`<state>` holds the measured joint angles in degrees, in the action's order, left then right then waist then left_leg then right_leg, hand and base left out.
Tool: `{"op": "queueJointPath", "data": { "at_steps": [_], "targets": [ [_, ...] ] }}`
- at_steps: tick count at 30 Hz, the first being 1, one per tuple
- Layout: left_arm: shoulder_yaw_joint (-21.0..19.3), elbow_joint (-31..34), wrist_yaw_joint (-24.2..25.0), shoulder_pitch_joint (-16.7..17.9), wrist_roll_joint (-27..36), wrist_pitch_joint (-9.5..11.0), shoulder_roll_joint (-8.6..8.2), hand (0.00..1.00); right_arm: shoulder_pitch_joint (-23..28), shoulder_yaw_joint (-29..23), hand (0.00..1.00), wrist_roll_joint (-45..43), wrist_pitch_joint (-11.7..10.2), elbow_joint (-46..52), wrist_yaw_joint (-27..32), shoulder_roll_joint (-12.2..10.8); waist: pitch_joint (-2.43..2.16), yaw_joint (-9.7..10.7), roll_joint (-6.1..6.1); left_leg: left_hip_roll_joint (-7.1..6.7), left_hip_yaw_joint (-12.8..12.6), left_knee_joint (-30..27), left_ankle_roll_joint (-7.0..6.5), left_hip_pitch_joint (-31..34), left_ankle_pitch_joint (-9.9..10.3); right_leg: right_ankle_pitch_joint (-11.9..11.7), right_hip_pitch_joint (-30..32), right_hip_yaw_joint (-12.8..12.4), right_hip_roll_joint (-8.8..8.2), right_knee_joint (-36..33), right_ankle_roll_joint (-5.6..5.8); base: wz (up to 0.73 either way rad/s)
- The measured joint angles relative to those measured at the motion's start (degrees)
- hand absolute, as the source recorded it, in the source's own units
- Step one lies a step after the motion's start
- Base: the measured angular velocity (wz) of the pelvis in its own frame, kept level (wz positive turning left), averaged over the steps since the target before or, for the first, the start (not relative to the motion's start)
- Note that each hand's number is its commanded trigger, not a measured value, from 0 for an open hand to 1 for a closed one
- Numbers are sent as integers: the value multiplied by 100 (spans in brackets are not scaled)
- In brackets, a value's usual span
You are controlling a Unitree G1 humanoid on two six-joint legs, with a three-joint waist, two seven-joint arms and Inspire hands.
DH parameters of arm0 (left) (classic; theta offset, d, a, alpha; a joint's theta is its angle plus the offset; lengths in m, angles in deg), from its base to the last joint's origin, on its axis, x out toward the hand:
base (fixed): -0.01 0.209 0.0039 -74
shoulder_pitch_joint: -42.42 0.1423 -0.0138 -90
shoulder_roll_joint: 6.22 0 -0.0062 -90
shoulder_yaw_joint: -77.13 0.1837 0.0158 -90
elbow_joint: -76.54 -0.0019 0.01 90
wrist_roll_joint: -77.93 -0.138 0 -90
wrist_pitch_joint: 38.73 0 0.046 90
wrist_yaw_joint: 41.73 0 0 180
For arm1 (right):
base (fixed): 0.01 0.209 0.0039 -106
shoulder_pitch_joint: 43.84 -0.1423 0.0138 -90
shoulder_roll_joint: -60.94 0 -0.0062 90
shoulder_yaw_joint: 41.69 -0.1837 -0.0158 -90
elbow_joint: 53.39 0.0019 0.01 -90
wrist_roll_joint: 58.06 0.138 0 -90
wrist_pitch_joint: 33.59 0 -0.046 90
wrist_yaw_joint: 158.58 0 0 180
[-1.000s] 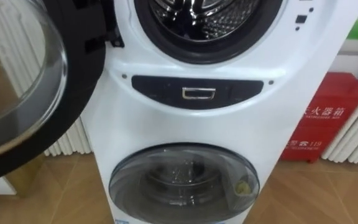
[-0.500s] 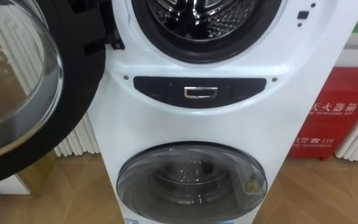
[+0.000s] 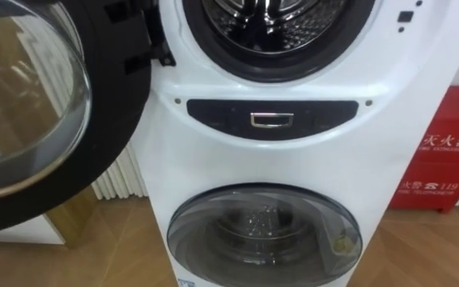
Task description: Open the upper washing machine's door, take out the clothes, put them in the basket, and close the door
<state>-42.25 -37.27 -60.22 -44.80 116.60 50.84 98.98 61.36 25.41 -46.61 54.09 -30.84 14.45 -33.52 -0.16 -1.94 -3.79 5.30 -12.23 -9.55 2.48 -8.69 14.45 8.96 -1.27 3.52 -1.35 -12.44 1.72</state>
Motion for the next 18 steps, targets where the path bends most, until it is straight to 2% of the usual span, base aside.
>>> {"op": "queueJointPath", "data": {
  "at_steps": [3,6,10,13,18],
  "targets": [
    [0,0,20,-6,-4,-181,249,0,17,-106,0,-27,73,10,-8,8,9,-56,-16,5,25,0,0,-14,-1,0,2,-7,11,1,0,1],
    [0,0,81,-22,-7,-295,427,0,111,-115,0,-67,121,43,-6,11,23,-139,-38,5,70,1,0,-21,-1,0,-8,-7,15,4,-1,0],
    [0,-13,132,-32,-8,-334,569,0,175,-126,0,-91,121,38,4,35,27,-166,-44,5,90,0,0,-4,-1,0,-21,12,10,4,0,2],
    [0,-40,100,-32,-13,-335,738,0,190,-285,0,-238,121,25,48,71,27,-164,-44,-1,112,-7,0,8,-1,0,0,23,3,-5,-1,1],
    [-263,-169,-118,-260,5,-291,1266,0,292,-380,0,-265,121,35,194,261,39,-194,-73,-16,147,-17,0,11,-1,0,-10,39,-13,-25,0,2]
  ]
}}
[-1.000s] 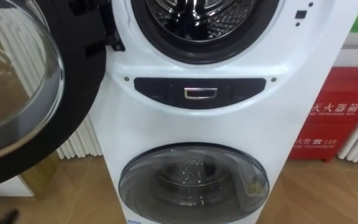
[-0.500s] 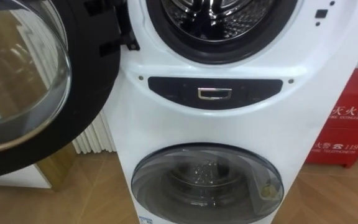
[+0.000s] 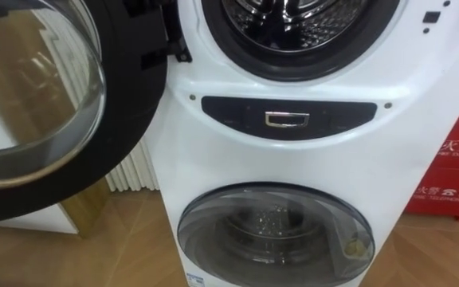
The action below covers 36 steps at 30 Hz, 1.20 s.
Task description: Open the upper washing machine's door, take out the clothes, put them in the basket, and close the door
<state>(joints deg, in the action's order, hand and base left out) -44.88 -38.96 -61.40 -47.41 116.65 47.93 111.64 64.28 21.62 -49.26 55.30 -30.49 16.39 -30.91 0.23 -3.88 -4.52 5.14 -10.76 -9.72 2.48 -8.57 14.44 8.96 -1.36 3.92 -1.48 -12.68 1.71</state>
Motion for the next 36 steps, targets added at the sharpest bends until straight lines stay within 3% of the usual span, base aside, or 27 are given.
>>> {"op": "queueJointPath", "data": {
  "at_steps": [3,10,20,25,28,31,33,36],
  "targets": [
    [-70,-52,0,-46,72,73,160,0,3,0,0,1,6,10,5,113,-2,8,-11,-3,7,-3,0,11,0,7,-5,3,-1,1,-6,0],
    [-226,-139,24,-72,65,140,159,0,16,0,0,13,93,64,-86,246,-13,31,-6,-3,27,2,0,-70,0,36,-74,3,1,2,-5,0],
    [-229,-267,38,-260,71,140,159,0,34,-174,0,-23,125,88,-176,322,-57,57,114,-2,24,6,0,-107,0,36,-118,12,-1,2,-5,1],
    [-123,-231,62,-437,106,187,145,0,87,-154,0,-37,168,284,-314,339,-29,122,194,-3,12,-8,0,-115,0,45,-74,14,-6,-29,-8,2],
    [-64,-164,54,-440,36,247,30,0,109,-113,0,-31,176,298,-447,337,1,246,255,-5,66,-32,0,-74,0,60,-94,82,-25,-18,-4,13],
    [6,142,13,-446,-112,331,-233,0,71,81,0,-189,182,190,-501,319,32,368,324,-33,268,-56,-1,-49,-1,68,-156,235,-65,6,10,31],
    [53,488,-113,-446,-129,381,-553,0,10,196,0,-298,186,149,-554,314,37,378,332,-67,367,-109,-6,11,-3,72,-158,337,-114,5,21,25],
    [212,819,-233,-445,-161,382,-747,0,-130,308,0,-801,181,214,-616,300,40,396,345,-97,534,-131,-46,64,-26,56,-203,433,-150,-3,46,30]
  ]
}}
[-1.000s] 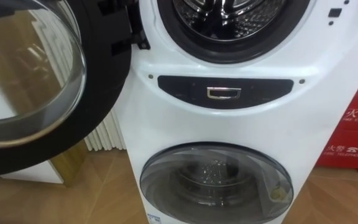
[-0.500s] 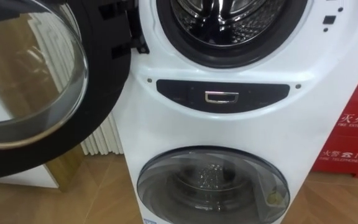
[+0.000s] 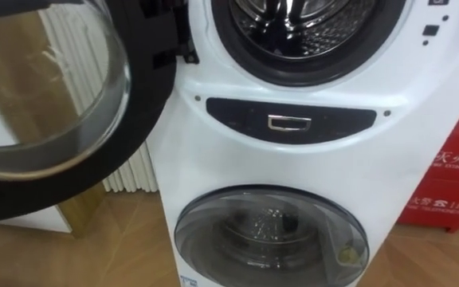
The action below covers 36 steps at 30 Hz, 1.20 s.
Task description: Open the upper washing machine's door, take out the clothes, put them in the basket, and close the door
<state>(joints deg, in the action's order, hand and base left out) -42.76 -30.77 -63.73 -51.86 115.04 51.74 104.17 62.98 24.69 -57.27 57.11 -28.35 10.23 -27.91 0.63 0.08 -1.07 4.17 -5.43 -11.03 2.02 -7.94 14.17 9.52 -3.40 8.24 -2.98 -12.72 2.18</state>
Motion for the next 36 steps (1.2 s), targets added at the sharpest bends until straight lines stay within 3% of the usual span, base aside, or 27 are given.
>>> {"op": "queueJointPath", "data": {
  "at_steps": [5,10,12,15,19,21,26,29,32,36],
  "targets": [
    [190,378,-39,-2,-53,-5,-181,0,-285,1,0,-157,-107,1,-128,-30,19,19,46,-11,151,-82,-12,84,-26,-14,-46,130,-35,8,8,22],
    [495,757,-6,30,-85,87,-273,0,-180,48,0,-111,-132,2,-167,-165,35,123,76,-20,175,-70,-16,157,-46,-25,-33,142,-44,66,-4,3],
    [518,755,-6,31,-137,132,-493,0,-123,106,0,-128,-129,-41,-182,-232,45,144,89,-43,175,-63,-24,181,-63,-30,-10,136,-64,68,-1,0],
    [584,755,10,31,-116,169,-692,0,-101,232,0,-140,-131,-169,-233,-233,62,182,107,-91,179,-72,-67,254,-104,-82,60,130,-106,81,30,0],
    [758,757,50,30,-141,171,-756,0,-90,288,0,-163,-138,-178,-269,-232,70,185,127,-103,179,-77,-79,316,-106,-159,88,130,-116,111,60,0],
    [849,758,99,31,-258,170,-898,0,-156,401,0,-164,-137,-176,-275,-237,72,185,122,-101,177,-141,-100,398,-122,-211,158,134,-116,115,63,0],
    [1032,1039,99,44,-416,57,-1067,0,-225,444,0,-261,-121,-176,-285,-279,70,182,119,-102,262,-256,-119,563,-129,-306,233,133,-116,126,77,8],
    [1163,1539,99,382,-887,-9,-1145,0,-228,438,0,-353,-103,-146,-327,-311,70,182,119,-103,265,-246,-136,600,-138,-376,236,134,-116,171,70,2],
    [1306,2210,201,748,-1105,-116,-1370,0,-261,511,0,-353,-50,-143,-325,-361,65,175,125,-131,281,-264,-169,671,-163,-412,280,142,-146,174,70,3],
    [1869,3015,976,1009,-1244,-245,-1487,0,-386,859,0,-346,28,-141,-324,-393,48,168,153,-200,279,-315,-213,732,-205,-435,315,120,-218,143,110,1]
  ]
}}
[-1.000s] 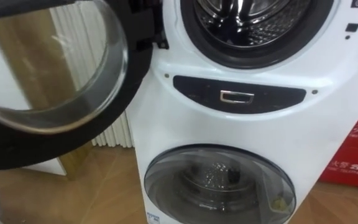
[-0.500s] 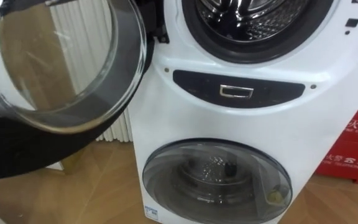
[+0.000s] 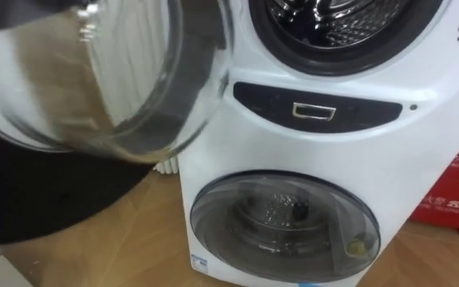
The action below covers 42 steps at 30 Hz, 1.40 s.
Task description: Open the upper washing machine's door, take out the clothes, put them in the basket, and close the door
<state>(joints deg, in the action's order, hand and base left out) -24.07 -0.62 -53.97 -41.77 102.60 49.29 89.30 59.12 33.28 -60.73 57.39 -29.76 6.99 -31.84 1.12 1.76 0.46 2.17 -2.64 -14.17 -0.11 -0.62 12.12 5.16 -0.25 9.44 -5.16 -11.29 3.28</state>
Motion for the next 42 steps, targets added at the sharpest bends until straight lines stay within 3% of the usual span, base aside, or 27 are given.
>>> {"op": "queueJointPath", "data": {
  "at_steps": [2,4,6,7,9,10,11,13,15,20,26,29,30,31,34,37,38,40,42],
  "targets": [
    [465,348,68,54,-65,-61,3,0,-91,185,0,48,32,14,15,3,-1,20,0,-7,6,-72,-3,8,1,-17,-26,7,-9,-7,13,-2],
    [715,752,74,-21,-62,-68,-4,0,-238,299,0,150,23,62,74,0,-3,195,-26,-22,-17,-97,-2,45,2,-23,-51,-7,-14,98,2,-8],
    [1047,1130,284,-477,-45,-5,-66,0,-290,383,0,247,16,147,181,9,-40,422,-77,-43,-65,-8,12,-43,-46,6,-47,-85,-11,168,55,-17],
    [1131,1133,379,-644,-41,44,-78,0,-310,395,0,246,17,147,209,8,-46,438,-97,-52,-85,55,7,-84,-74,6,-51,-126,-10,160,55,-26],
    [1467,1152,707,-1035,0,128,-77,0,-273,500,0,261,40,78,315,18,-104,647,-150,-63,-154,241,9,-206,-128,4,-71,-183,-9,136,52,-18],
    [1568,1161,783,-1081,13,128,-81,0,-268,517,0,277,50,57,331,19,-122,683,-175,-63,-186,287,10,-239,-145,6,-68,-210,-6,125,49,-17],
    [1589,1171,845,-1088,6,107,-211,0,-256,595,0,364,77,14,361,16,-125,749,-194,-60,-228,353,17,-309,-152,22,-64,-267,5,93,23,-18],
    [1731,1185,1208,-1134,38,104,-242,0,-259,691,0,460,191,-31,378,21,-130,818,-183,-55,-252,378,20,-345,-152,59,-24,-292,11,37,-2,-11],
    [2139,1228,1698,-1240,38,57,-249,0,-372,724,0,483,226,-30,469,20,-123,896,-161,-56,-286,410,20,-329,-151,72,18,-320,12,28,-1,-7],
    [2711,1253,2274,-1459,59,-25,-279,0,-639,817,0,502,208,-13,598,18,-94,1071,-123,-34,-433,497,32,-417,-127,103,15,-434,51,64,3,-14],
    [2764,1252,2693,-1527,58,-50,-350,0,-714,884,0,545,205,2,616,4,-77,1193,-139,18,-555,502,59,-470,-71,130,22,-488,97,65,-9,-9],
    [2743,1232,2752,-1527,53,-71,-385,0,-723,876,0,696,206,4,620,13,-48,1182,-176,48,-600,513,72,-484,-28,141,42,-497,123,56,-24,-9],
    [2741,1157,2773,-1526,52,-67,-405,0,-712,879,0,697,209,1,625,12,-20,1162,-155,57,-649,555,73,-519,-28,142,45,-547,142,53,-26,-15],
    [2739,1100,2774,-1526,45,-66,-404,0,-710,884,0,693,209,1,629,12,-23,1129,-168,62,-679,554,74,-524,-28,141,51,-573,150,52,-27,-24],
    [2702,599,2778,-1454,33,-62,-405,0,-707,925,0,694,206,8,692,-1,-36,1000,-217,103,-829,586,98,-607,-14,139,54,-698,208,37,-44,-26],
    [2508,-92,2771,-999,-202,48,-460,0,-693,918,0,697,150,100,698,-8,-7,882,-163,129,-916,585,113,-680,-7,200,99,-768,246,-74,-92,-18],
    [2422,-512,2733,-666,-356,176,-494,0,-687,923,0,762,113,147,734,-7,-11,882,-151,142,-918,585,123,-702,-1,206,82,-771,262,-52,-97,-5],
    [2283,-1404,2622,-277,-705,225,-587,0,-664,921,0,1013,49,132,737,-10,-28,835,-95,153,-917,583,130,-724,3,225,83,-774,277,-47,-106,0],
    [1953,-2993,2303,48,-1072,276,-752,0,-541,913,0,1416,-56,160,763,-89,-66,596,-21,175,-968,578,133,-780,2,236,45,-795,301,-36,-125,-8]
  ]
}}
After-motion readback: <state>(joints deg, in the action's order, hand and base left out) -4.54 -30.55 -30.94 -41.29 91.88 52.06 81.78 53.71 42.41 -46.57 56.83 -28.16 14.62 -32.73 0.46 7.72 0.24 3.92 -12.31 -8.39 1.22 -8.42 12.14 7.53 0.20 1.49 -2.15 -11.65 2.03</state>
